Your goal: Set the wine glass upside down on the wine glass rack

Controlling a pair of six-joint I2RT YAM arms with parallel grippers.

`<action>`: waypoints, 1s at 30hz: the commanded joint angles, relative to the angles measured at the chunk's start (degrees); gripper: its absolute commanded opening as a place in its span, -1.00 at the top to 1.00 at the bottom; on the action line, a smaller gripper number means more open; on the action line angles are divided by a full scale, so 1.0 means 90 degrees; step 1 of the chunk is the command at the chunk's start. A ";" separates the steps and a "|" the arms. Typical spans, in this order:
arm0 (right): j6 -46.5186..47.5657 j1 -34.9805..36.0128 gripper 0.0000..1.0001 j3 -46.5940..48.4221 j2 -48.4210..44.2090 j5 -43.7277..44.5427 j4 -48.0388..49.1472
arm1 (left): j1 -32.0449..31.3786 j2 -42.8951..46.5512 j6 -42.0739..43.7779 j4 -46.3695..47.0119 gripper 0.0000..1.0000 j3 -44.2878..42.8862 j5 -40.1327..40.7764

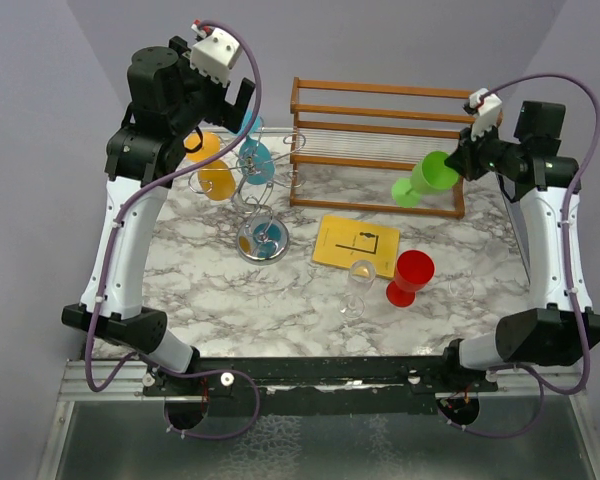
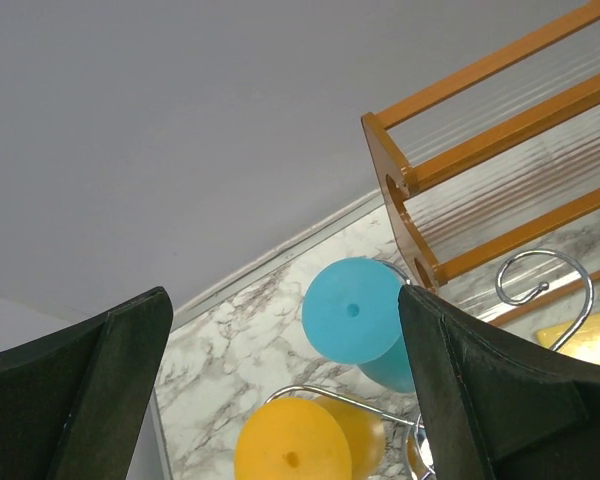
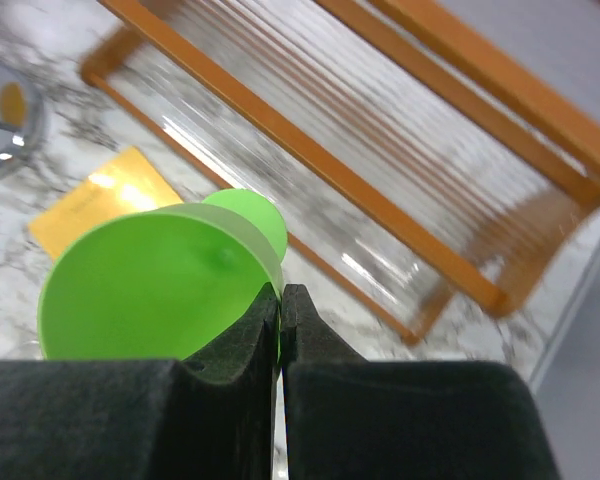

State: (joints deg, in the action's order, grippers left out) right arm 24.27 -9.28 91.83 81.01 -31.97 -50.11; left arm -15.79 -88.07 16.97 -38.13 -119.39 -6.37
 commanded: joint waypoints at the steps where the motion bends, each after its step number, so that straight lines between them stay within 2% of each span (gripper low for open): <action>1: -0.0209 0.0842 0.97 0.0658 -0.0139 -0.0595 0.0107 | 0.0034 0.0261 -0.0513 0.0310 -0.98 0.0055 -0.0524; 6: -0.0536 0.1171 0.97 0.1622 0.0364 -0.1160 0.0236 | 0.0029 0.0298 -0.1179 0.0607 -0.98 0.0107 -0.1107; 10: -0.1173 0.1262 0.98 0.1999 0.0455 -0.1692 0.1004 | 0.0020 0.0280 -0.2047 0.1104 -0.96 0.0456 -0.1791; 18: -0.2702 0.1275 0.98 0.2124 0.0506 -0.2349 0.2846 | -0.0166 -0.0088 -0.3935 0.2123 -0.74 0.0815 -0.2846; 24: -0.3459 0.1275 0.98 0.2088 0.0485 -0.2477 0.3327 | -0.0508 -0.0384 -0.4990 0.2495 -0.68 0.0895 -0.3282; 30: -0.3839 0.1275 0.97 0.1835 0.0316 -0.2439 0.3623 | -0.0795 -0.0624 -0.5640 0.2747 -0.64 0.0997 -0.3521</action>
State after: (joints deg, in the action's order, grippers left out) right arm -5.50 1.93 109.49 85.19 -52.29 -22.46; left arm -21.45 -92.47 -26.83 -17.65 -111.15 -34.00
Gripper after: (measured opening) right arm 0.020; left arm 0.836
